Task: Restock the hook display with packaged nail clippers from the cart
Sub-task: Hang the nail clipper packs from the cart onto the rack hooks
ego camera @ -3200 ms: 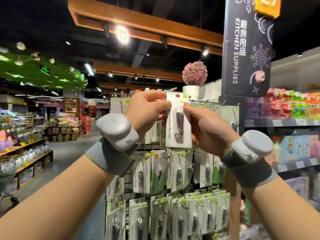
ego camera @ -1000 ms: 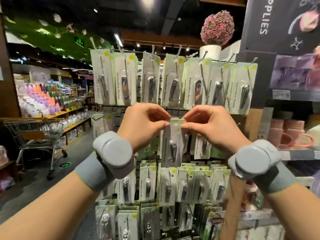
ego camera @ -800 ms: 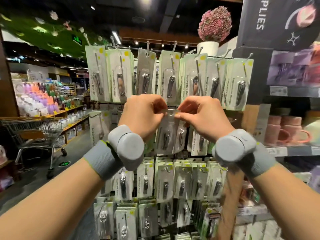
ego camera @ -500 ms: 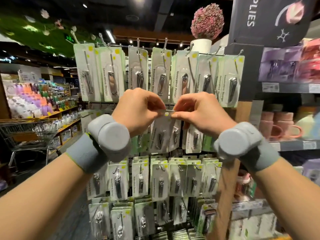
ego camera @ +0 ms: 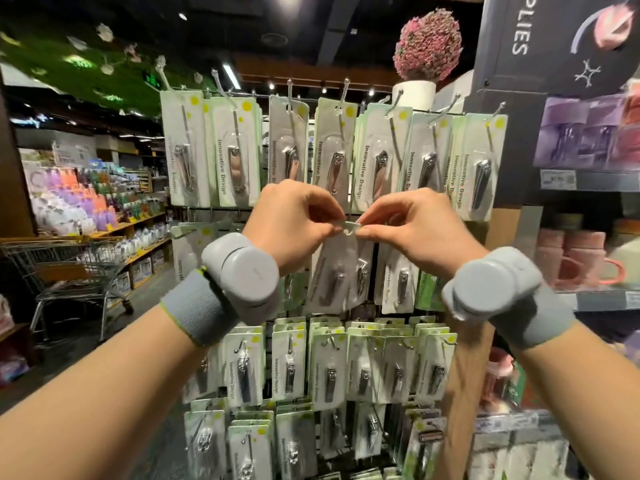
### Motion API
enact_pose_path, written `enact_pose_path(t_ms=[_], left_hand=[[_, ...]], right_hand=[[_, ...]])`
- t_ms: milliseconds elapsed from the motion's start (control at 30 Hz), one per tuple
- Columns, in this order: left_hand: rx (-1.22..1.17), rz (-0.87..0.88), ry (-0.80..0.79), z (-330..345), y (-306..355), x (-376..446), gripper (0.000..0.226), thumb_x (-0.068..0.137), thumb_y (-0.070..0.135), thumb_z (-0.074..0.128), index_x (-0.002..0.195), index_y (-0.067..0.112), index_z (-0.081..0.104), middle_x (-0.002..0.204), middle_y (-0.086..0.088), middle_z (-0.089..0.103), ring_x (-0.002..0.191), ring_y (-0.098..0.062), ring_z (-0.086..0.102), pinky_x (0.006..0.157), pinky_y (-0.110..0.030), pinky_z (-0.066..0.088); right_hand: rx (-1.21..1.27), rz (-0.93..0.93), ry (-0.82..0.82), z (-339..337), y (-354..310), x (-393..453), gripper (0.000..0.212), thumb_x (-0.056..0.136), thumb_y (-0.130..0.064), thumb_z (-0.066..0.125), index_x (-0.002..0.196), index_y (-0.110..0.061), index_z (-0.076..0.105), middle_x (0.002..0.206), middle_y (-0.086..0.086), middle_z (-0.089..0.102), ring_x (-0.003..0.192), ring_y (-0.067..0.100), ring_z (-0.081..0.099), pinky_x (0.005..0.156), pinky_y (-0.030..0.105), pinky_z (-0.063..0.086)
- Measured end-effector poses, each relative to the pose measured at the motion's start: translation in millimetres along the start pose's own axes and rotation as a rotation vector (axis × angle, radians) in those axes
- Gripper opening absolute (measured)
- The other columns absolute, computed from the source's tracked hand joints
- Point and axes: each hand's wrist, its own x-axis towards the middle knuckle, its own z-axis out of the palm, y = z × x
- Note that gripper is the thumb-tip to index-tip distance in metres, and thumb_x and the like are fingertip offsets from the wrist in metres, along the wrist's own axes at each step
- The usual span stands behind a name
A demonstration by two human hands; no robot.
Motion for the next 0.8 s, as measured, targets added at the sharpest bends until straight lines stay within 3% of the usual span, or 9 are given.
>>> enact_pose_path(t_ms=[267, 500, 700, 800], left_hand=[[0.135, 0.001, -0.047, -9.4, -9.7, 1.4, 0.011, 0.076, 0.013, 0.076, 0.083, 0.022, 0.076, 0.081, 0.005, 0.073, 0.079, -0.008, 0.067, 0.082, -0.031, 0.054], [0.351, 0.007, -0.111, -2.8, -14.6, 4.4, 0.012, 0.083, 0.013, 0.066, 0.086, 0.022, 0.074, 0.086, 0.002, 0.073, 0.082, -0.015, 0.065, 0.080, -0.033, 0.053], [0.409, 0.017, -0.101, 5.1, -16.4, 4.9, 0.013, 0.086, 0.015, 0.064, 0.092, 0.022, 0.073, 0.091, 0.002, 0.072, 0.087, -0.018, 0.065, 0.083, -0.034, 0.053], [0.423, 0.061, -0.082, 6.8, -16.0, 1.0, 0.013, 0.087, 0.019, 0.064, 0.097, 0.019, 0.071, 0.096, -0.002, 0.070, 0.091, -0.021, 0.063, 0.084, -0.036, 0.050]], right_hand=[[-0.058, -0.042, -0.065, 8.7, -6.1, 3.4, 0.007, 0.078, -0.015, 0.076, 0.085, -0.015, 0.076, 0.080, -0.007, 0.072, 0.075, -0.006, 0.063, 0.078, 0.006, 0.047], [-0.236, -0.034, -0.079, 25.4, 1.6, 16.7, 0.004, 0.079, -0.025, 0.075, 0.082, -0.025, 0.073, 0.076, -0.014, 0.066, 0.087, 0.010, 0.064, 0.098, 0.045, 0.043], [-0.300, -0.062, -0.036, 31.0, 7.1, 15.2, 0.010, 0.083, -0.025, 0.071, 0.091, -0.021, 0.072, 0.092, -0.003, 0.072, 0.094, 0.019, 0.063, 0.097, 0.044, 0.044], [-0.319, -0.099, 0.063, 29.4, 11.0, 7.6, 0.015, 0.085, -0.024, 0.067, 0.099, -0.019, 0.069, 0.100, 0.000, 0.069, 0.099, 0.022, 0.059, 0.094, 0.039, 0.044]])
